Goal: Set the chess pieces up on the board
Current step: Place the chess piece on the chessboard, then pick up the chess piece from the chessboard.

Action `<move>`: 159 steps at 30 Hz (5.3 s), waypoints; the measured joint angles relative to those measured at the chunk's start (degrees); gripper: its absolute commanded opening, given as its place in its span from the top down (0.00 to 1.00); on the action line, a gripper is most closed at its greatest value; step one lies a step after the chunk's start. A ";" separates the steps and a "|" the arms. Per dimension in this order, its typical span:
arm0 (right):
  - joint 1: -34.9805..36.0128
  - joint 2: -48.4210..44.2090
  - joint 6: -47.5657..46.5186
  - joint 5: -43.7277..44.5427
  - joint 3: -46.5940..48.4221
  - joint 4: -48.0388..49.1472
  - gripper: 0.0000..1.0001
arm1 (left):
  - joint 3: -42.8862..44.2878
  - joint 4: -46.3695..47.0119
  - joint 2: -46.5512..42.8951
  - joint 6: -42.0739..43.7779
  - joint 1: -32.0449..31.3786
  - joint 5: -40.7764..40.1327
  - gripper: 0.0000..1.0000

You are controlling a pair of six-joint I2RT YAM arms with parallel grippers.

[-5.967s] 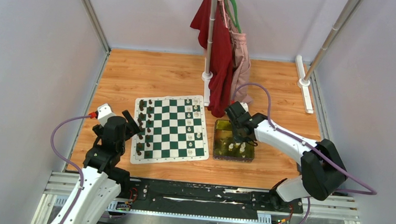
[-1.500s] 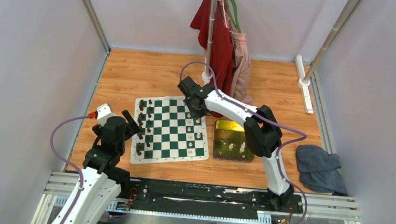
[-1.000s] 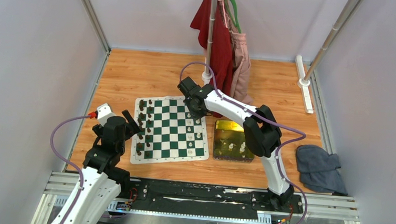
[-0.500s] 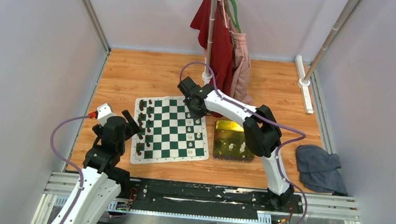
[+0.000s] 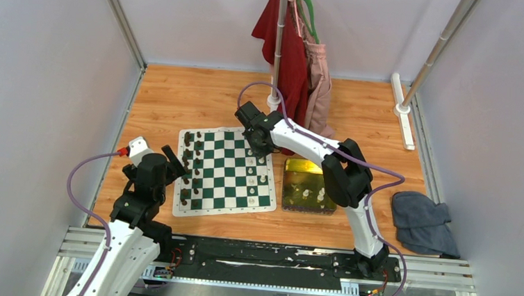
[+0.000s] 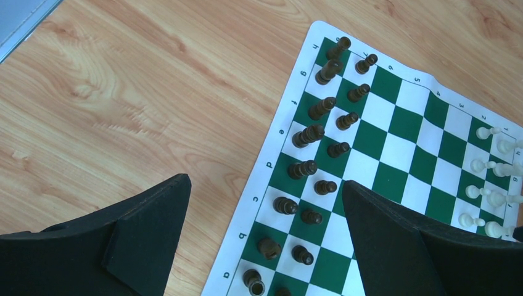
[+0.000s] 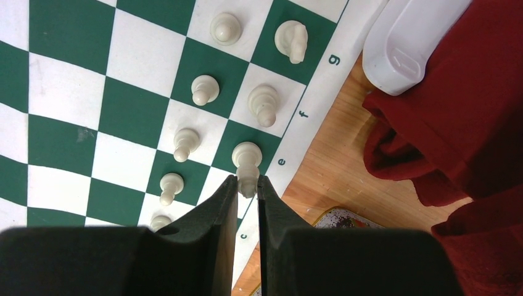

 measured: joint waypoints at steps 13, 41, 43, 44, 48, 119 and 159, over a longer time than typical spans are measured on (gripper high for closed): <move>0.00 -0.02 -0.15 -0.17 -0.24 0.33 0.91 | 0.00 0.00 0.02 0.00 0.00 0.00 0.00; 1.57 -4.00 0.02 -0.09 -6.47 3.26 0.95 | 0.00 0.00 0.02 0.00 0.00 0.00 0.00; 1.64 -4.02 0.02 -0.11 -6.54 3.23 0.94 | 0.00 0.00 0.02 0.00 0.00 0.00 0.00; 1.70 -4.02 0.02 -0.11 -6.56 3.26 0.95 | 0.00 0.00 0.02 0.00 0.00 0.00 0.00; 1.88 -4.13 0.02 -0.11 -6.62 3.23 0.95 | 0.00 0.00 0.02 0.00 0.00 0.00 0.00; 5.01 -14.56 0.72 0.09 -17.18 3.37 0.64 | 0.00 -0.02 0.24 -0.02 0.00 0.02 0.00; 5.49 -16.17 1.81 -2.08 -21.16 9.25 0.66 | 0.00 -0.02 1.53 0.00 0.00 0.17 0.00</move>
